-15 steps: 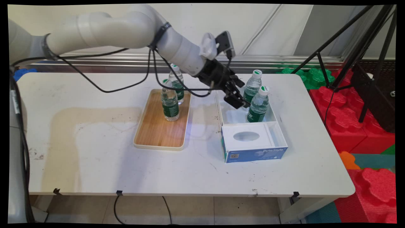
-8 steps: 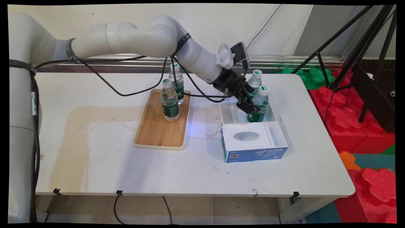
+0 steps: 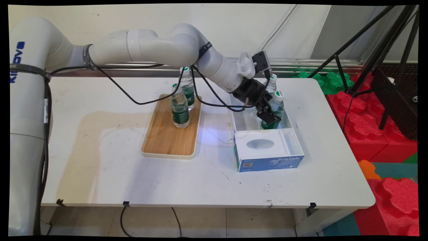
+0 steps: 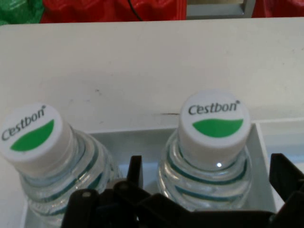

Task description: Pick up the green bottle from the white box, then place the picked object on the tray

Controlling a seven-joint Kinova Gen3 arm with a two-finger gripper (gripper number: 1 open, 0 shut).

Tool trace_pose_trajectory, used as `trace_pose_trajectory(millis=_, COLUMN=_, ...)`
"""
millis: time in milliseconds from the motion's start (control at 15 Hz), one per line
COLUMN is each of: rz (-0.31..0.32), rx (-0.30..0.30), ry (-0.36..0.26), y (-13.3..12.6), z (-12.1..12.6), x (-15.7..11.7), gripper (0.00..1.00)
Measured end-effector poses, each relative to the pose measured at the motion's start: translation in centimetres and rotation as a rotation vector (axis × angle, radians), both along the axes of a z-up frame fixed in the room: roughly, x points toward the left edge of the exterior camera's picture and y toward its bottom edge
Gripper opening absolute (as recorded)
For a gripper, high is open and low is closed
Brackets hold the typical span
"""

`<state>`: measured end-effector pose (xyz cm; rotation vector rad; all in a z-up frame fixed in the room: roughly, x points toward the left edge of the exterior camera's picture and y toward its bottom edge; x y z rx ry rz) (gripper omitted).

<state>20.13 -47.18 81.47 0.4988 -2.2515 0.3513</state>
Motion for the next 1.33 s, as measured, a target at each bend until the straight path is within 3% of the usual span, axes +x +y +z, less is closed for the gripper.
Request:
trace_pose_trajectory(millis=333, rz=0.007, rx=0.001, ry=0.005, y=-0.4, z=-0.6, x=-0.8, gripper=1.00)
trace_pose_trajectory(millis=400, rz=0.009, rx=0.002, ry=0.006, y=-0.5, z=-0.7, x=-0.9, gripper=0.00)
trace_pose_trajectory(millis=933, rz=0.012, rx=0.005, ry=0.011, y=-0.5, z=-0.8, x=-1.0, gripper=0.00)
trace_pose_trajectory(millis=1333, rz=0.030, rx=0.004, ry=0.033, y=0.0, z=0.6, x=-0.2, gripper=0.00)
